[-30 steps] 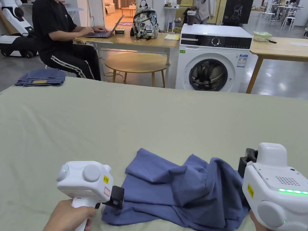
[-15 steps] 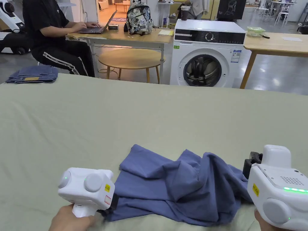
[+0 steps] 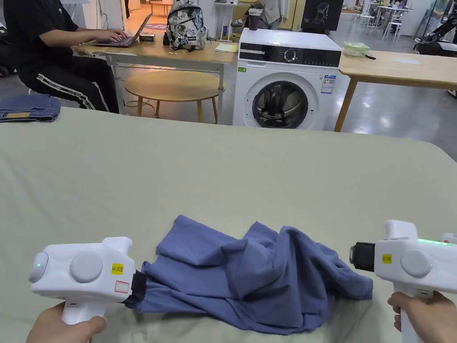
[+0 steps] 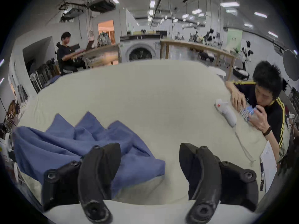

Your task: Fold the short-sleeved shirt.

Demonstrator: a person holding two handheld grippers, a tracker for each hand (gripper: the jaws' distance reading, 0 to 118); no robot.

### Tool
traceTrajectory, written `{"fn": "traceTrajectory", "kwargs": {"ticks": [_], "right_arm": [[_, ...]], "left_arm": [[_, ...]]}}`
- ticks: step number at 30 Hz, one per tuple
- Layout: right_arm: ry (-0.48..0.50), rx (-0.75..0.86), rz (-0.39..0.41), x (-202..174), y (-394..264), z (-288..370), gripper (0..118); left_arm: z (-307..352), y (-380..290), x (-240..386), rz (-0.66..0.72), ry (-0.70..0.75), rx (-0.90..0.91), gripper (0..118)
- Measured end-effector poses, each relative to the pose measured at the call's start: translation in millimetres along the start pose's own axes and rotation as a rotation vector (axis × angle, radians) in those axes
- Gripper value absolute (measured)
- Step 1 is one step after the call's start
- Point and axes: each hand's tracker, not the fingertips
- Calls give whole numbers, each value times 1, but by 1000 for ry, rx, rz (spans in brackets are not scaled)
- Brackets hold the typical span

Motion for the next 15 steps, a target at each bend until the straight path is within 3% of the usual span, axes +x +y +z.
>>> {"fn": "traceTrajectory", "kwargs": {"ticks": [4,6,7,9,15], "right_arm": [[2,-151,6,2,-14,-38,76],[49,-216,0,-6,-26,-44,74],[79,-227,2,-8,-31,-46,54],[62,-207,11,-16,-41,-48,2],[29,-107,40,-27,-40,-18,2]], "left_arm": [[-7,-1,-8,7,-1,-3,0],[-9,-4,-9,7,1,-7,0],[-11,-4,-11,7,1,-8,0],[-12,-5,-13,8,2,-9,0],[-8,-1,-18,3,-7,18,0]]}}
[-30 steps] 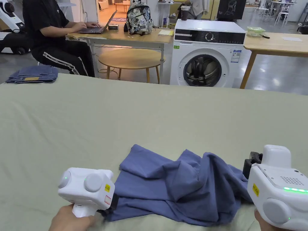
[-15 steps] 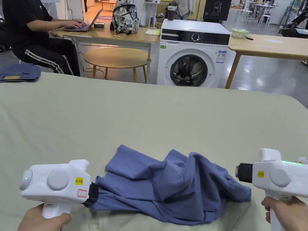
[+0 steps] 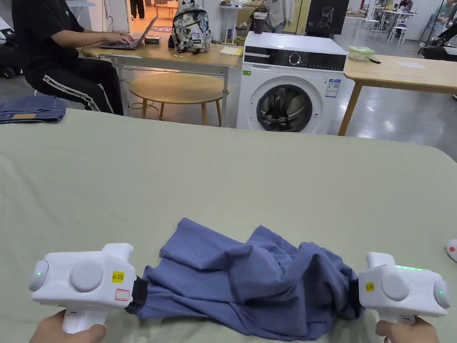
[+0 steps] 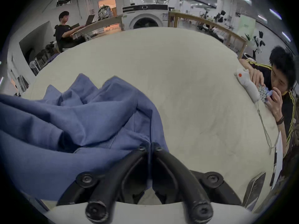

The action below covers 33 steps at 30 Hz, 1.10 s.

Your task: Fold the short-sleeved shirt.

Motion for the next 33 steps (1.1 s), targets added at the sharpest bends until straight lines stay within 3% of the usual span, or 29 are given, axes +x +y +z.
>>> {"fn": "traceTrajectory", "kwargs": {"ticks": [4,15,27,33], "right_arm": [[-11,127,-3,5,16,22,1],[-67,437,90,-6,72,130,1],[-95,594,45,1,138,208,1],[-106,697,50,-18,169,231,1]], "left_arm": [[17,10,3,-16,-9,63,0],[112,76,-3,-65,13,307,0],[226,148,-39,-27,81,515,0],[247,188,-47,-32,124,571,0]]}}
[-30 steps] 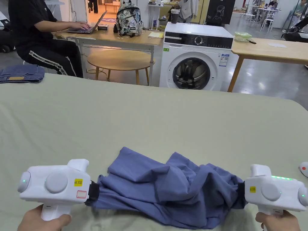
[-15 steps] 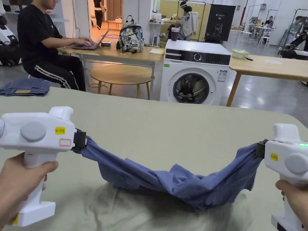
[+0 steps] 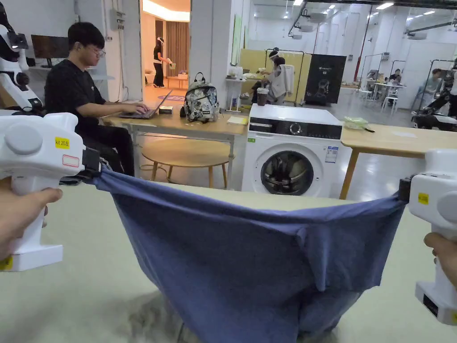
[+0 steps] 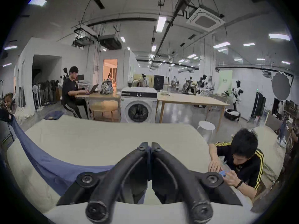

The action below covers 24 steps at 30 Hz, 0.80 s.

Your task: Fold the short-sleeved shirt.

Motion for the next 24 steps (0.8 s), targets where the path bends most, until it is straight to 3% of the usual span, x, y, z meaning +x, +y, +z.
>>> {"fn": "traceTrajectory", "kwargs": {"ticks": [7,24], "right_arm": [[-23,65,-7,-15,53,-16,1],[-84,222,59,-49,171,-70,1]], "left_arm": [[5,44,3,0,63,58,0],[-28,154,-4,18,112,133,0]]}}
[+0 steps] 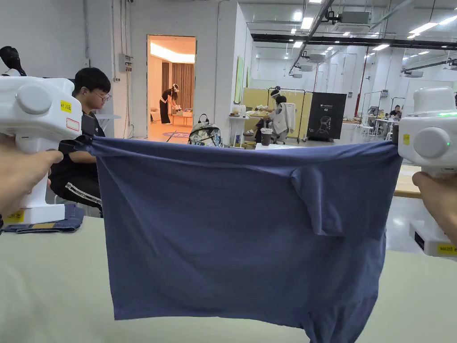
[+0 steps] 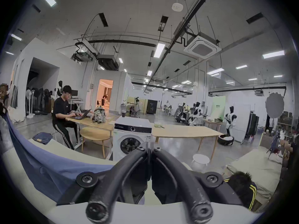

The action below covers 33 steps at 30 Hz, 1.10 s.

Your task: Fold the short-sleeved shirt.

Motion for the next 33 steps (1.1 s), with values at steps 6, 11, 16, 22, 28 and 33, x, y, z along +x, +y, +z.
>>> {"fn": "traceTrajectory", "kwargs": {"ticks": [6,11,16,22,28,33], "right_arm": [[-23,-10,16,-3,-26,-10,1],[-29,-65,29,-2,-70,-6,1],[-25,-128,69,5,-125,19,1],[-28,-180,52,16,-167,79,1],[-23,-203,63,25,-191,147,1],[-15,-222,49,36,-206,190,1]], "left_arm": [[-19,-16,9,-36,2,18,0],[-32,-58,12,-74,6,-15,0],[-32,-117,8,-66,-11,-78,0],[-4,-184,2,-60,-42,-94,0],[39,-233,-8,-2,-73,-118,0],[75,-264,-20,18,-83,-119,0]]}}
